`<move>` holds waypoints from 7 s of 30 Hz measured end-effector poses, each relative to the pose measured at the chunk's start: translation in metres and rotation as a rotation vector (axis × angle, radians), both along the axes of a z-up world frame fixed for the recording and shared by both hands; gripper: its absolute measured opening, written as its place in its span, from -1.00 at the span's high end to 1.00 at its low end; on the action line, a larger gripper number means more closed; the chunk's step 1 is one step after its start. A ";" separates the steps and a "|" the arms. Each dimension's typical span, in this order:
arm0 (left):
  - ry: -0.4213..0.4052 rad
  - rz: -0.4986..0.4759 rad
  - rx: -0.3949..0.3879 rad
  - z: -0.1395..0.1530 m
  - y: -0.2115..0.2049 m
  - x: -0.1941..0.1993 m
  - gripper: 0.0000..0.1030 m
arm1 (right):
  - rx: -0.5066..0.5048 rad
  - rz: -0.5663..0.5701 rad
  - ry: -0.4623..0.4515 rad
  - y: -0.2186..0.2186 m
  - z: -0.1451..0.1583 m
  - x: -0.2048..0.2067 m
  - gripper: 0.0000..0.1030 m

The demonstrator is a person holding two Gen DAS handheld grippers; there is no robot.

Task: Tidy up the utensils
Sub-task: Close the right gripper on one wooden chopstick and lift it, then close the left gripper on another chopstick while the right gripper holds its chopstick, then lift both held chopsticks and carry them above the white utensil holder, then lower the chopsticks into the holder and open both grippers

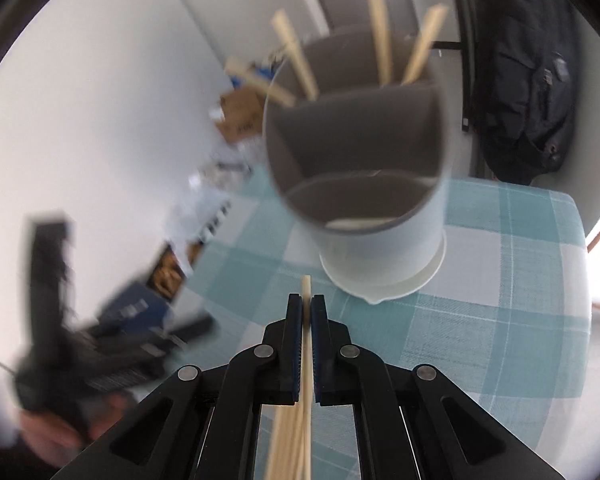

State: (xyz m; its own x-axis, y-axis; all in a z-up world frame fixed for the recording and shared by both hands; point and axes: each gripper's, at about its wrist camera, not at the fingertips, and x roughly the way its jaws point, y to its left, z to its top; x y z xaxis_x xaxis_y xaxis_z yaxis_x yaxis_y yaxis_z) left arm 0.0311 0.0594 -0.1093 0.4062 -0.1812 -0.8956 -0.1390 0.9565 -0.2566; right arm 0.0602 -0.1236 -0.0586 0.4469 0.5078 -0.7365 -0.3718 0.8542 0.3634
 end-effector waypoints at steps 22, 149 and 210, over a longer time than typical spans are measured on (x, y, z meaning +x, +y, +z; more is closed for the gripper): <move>0.060 -0.119 0.174 -0.016 -0.040 -0.013 -0.58 | 0.320 -0.181 0.006 -0.104 -0.002 -0.009 0.93; -0.458 -0.146 0.013 0.098 -0.057 -0.045 1.00 | 0.062 -0.065 -0.323 -0.049 0.062 -0.071 0.94; -0.530 -0.150 -0.049 0.162 -0.049 0.113 1.00 | -0.029 0.056 -0.388 0.004 0.140 0.105 0.93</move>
State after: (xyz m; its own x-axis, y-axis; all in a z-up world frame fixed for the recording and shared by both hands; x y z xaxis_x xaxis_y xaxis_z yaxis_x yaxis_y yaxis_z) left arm 0.1443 0.0101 0.0528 0.7658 -0.3084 -0.5643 0.1586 0.9410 -0.2991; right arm 0.1656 -0.1195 0.0814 0.6670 0.5208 -0.5328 -0.5231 0.8366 0.1629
